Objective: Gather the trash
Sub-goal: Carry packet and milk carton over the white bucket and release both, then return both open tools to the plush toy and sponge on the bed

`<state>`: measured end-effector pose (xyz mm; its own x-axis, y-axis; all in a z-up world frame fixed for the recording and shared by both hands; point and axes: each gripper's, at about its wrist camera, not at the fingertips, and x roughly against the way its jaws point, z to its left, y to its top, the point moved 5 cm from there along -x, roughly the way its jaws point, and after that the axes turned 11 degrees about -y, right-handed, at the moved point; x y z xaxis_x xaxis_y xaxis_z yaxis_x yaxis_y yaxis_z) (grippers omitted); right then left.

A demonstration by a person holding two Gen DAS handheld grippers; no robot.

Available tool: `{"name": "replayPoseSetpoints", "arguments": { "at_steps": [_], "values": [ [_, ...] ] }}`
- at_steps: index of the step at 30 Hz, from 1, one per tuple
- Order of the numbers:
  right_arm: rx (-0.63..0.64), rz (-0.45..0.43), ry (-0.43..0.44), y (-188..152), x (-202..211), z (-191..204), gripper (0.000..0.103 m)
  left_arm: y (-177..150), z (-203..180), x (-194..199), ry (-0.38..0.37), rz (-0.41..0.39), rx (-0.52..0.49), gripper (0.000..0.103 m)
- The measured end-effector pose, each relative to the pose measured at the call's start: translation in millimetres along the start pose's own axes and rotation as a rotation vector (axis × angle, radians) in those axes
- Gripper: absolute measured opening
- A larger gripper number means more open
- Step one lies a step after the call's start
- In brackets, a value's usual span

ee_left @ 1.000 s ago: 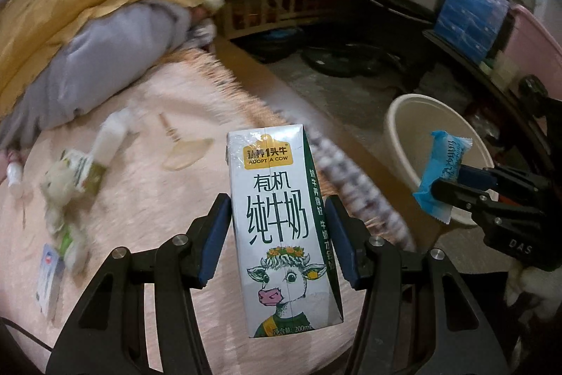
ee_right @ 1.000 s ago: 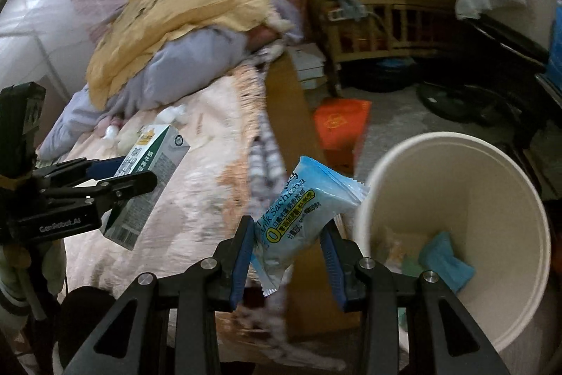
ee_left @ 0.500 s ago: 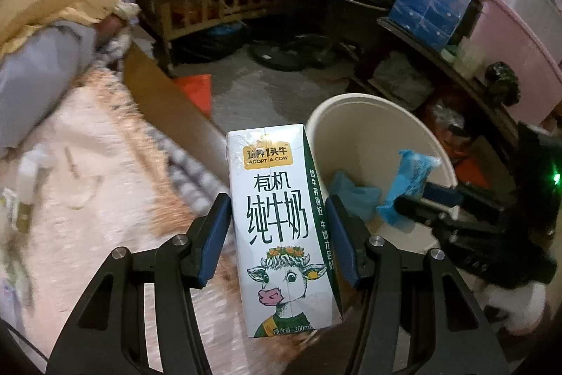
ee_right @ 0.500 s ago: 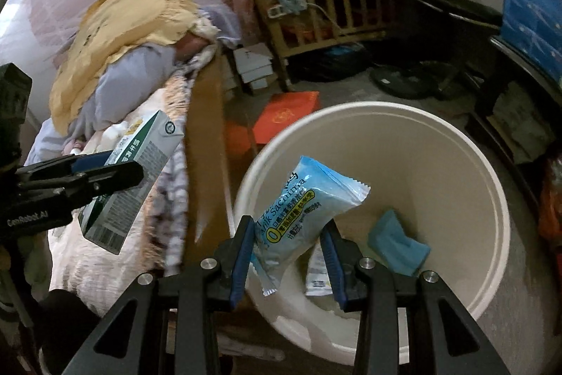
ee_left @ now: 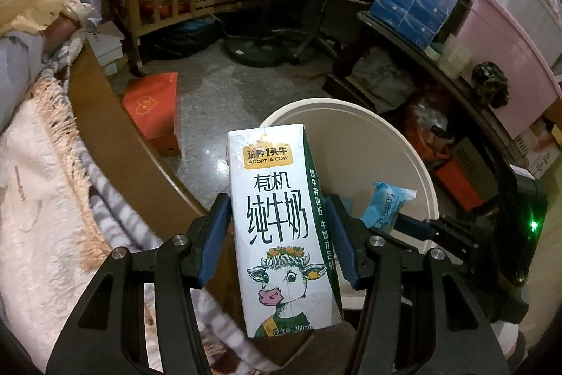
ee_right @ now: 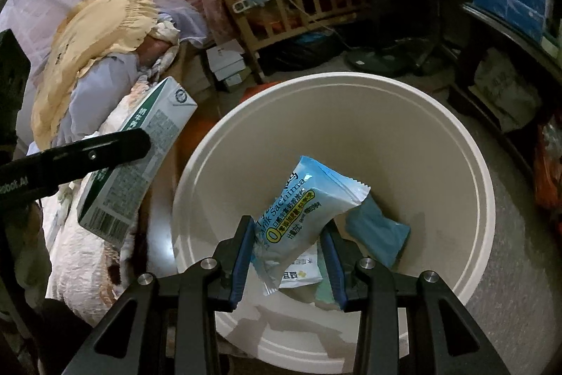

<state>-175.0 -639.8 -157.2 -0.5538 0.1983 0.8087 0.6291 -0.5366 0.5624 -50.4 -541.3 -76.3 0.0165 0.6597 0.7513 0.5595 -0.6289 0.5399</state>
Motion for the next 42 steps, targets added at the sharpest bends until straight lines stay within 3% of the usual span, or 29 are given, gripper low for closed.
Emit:
{"name": "replayPoseSetpoints", "arguments": {
  "at_steps": [16,22,26,32,42],
  "values": [
    [-0.053,0.018,-0.035,-0.7,-9.5,-14.4,0.038,13.4,-8.1,-22.3,-0.032,-0.013,0.013,0.054],
    [-0.083,0.008,-0.048,1.8,-8.4,-19.8,0.056,16.6,-6.0,-19.5,-0.065,-0.032,0.039,0.061],
    [-0.092,0.008,-0.042,1.8,-8.5,-20.5,0.059,15.8,-1.8,-15.6,-0.072,-0.032,0.057,0.062],
    [-0.081,0.001,-0.026,1.4,-6.5,-15.9,0.059,6.1,9.7,4.9,-0.013,-0.049,0.034,0.062],
    [-0.019,-0.024,0.023,6.5,3.7,30.3,0.060,-14.8,56.7,61.2,0.168,-0.103,-0.002,0.062]
  ]
}}
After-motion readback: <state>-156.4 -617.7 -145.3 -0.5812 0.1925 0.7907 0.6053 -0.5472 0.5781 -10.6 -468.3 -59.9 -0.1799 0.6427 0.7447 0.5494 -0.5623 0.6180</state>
